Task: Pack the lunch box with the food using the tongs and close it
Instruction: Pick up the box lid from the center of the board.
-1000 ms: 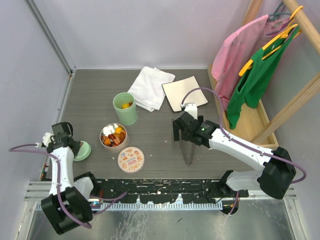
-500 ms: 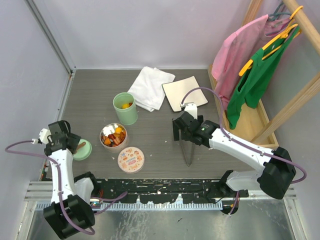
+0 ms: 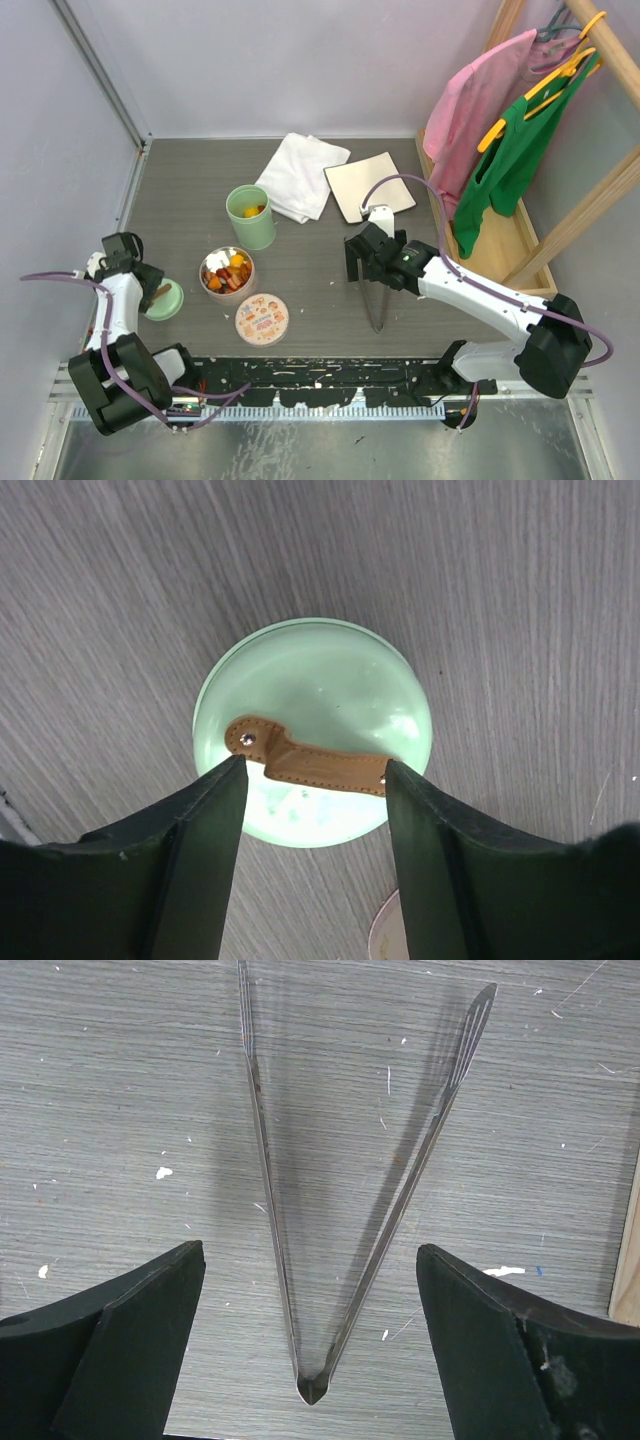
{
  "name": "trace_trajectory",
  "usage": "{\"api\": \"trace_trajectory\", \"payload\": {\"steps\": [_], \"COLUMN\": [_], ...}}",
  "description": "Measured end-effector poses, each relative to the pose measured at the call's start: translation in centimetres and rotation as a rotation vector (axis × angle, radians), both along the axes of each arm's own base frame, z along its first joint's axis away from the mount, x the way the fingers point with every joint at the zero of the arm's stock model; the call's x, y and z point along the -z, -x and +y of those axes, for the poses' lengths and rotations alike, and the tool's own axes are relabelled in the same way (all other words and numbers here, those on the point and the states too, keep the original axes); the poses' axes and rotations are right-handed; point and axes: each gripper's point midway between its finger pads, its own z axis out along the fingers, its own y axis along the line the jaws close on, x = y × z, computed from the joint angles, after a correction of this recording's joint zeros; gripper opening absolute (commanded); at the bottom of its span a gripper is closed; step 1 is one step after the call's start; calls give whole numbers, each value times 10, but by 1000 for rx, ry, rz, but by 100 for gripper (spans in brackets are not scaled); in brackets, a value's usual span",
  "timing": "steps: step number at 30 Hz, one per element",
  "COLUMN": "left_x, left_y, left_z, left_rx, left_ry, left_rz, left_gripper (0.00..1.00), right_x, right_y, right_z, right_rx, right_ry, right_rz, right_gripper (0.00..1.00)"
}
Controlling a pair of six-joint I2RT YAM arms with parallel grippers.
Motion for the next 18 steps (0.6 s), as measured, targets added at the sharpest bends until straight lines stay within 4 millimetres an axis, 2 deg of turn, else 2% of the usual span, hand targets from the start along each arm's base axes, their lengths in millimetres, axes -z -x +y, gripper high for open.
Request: {"api": "trace_trajectory", "payload": {"steps": [6, 11, 18], "left_x": [0, 12, 13], "left_y": [-8, -5, -5], "left_z": [3, 1, 1], "left_rx": [-6, -24, -22], "left_ry": [-3, 27, 34], "left_rz": [-27, 19, 21], "left_gripper": [50, 46, 13], "right_x": [2, 3, 1], "right_y": [-1, -1, -2], "right_z": [3, 6, 8], "right_rx": [-4, -11, -15], "right_ry": [3, 1, -5], "right_rz": [11, 22, 19], "right_gripper": [91, 91, 91]}}
